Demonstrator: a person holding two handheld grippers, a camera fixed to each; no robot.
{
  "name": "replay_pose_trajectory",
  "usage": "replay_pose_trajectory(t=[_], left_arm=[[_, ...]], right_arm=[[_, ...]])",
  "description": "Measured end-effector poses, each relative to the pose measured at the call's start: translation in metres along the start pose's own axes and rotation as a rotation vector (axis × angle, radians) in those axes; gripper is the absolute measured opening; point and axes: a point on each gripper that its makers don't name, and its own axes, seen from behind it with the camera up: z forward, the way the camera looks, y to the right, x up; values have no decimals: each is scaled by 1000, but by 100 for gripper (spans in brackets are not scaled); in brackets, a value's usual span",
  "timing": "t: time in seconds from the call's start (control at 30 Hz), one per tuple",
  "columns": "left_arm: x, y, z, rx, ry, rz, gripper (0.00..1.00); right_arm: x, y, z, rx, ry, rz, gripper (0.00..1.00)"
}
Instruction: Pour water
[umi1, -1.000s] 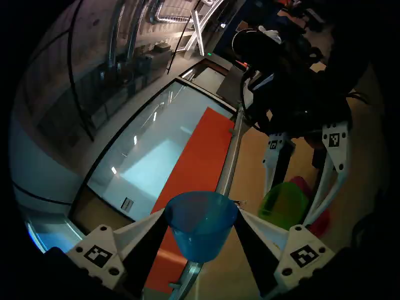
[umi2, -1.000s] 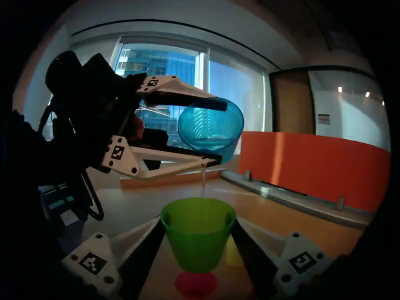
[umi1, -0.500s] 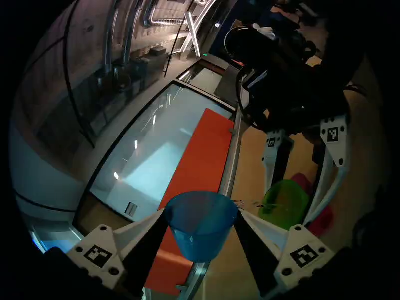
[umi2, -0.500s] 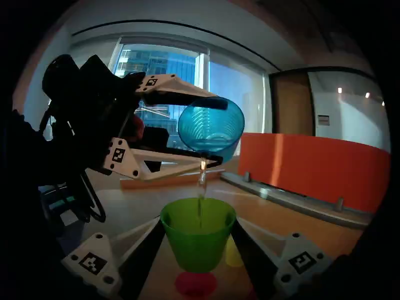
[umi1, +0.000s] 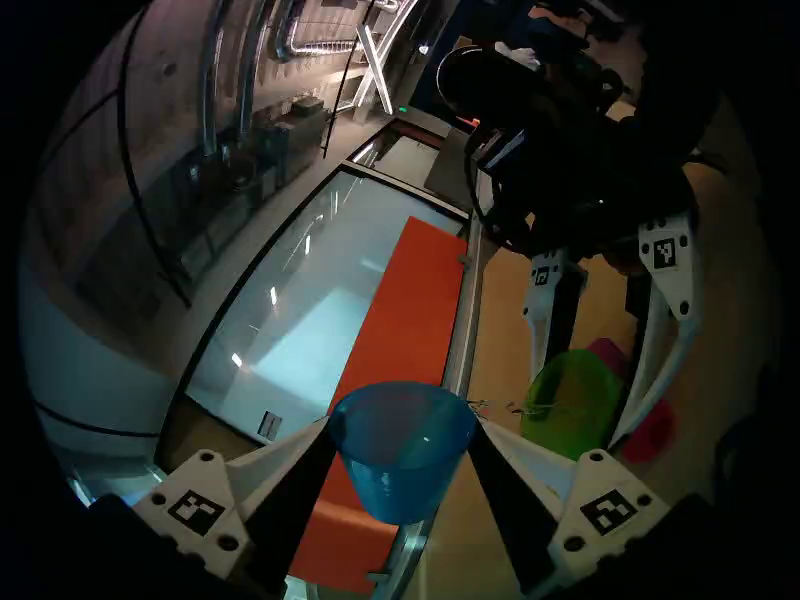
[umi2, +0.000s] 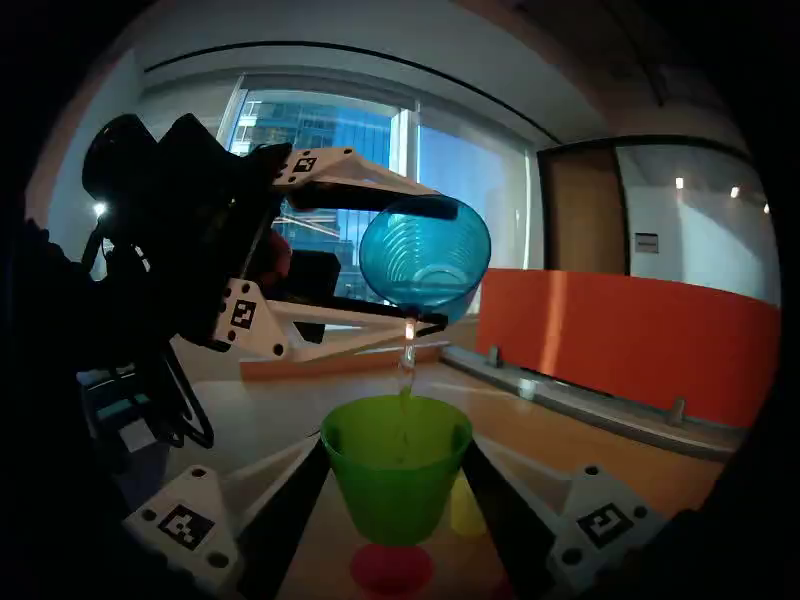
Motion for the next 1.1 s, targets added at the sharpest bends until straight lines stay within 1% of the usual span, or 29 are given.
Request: replay_pose_trajectory(t=[0.2,0.4,0.7,0.97,1.1], left_arm=[[3,-1,-1,0,1,17,88],[8,-4,-3,1,4,40,88],[8,-9,-7,6,4,61,88],[9,-11,-10,13,8,95,88],[8,-15,-10,15,8,99,88]], right_arm=[[0,0,0,-2,1,0,90],[1,0,0,-1,2,-2,90],[1,-1,0,-2,1,-4,90],[0,-2,1,-2,-3,-8,90],[0,-2,2,-1,-3,-7,90]])
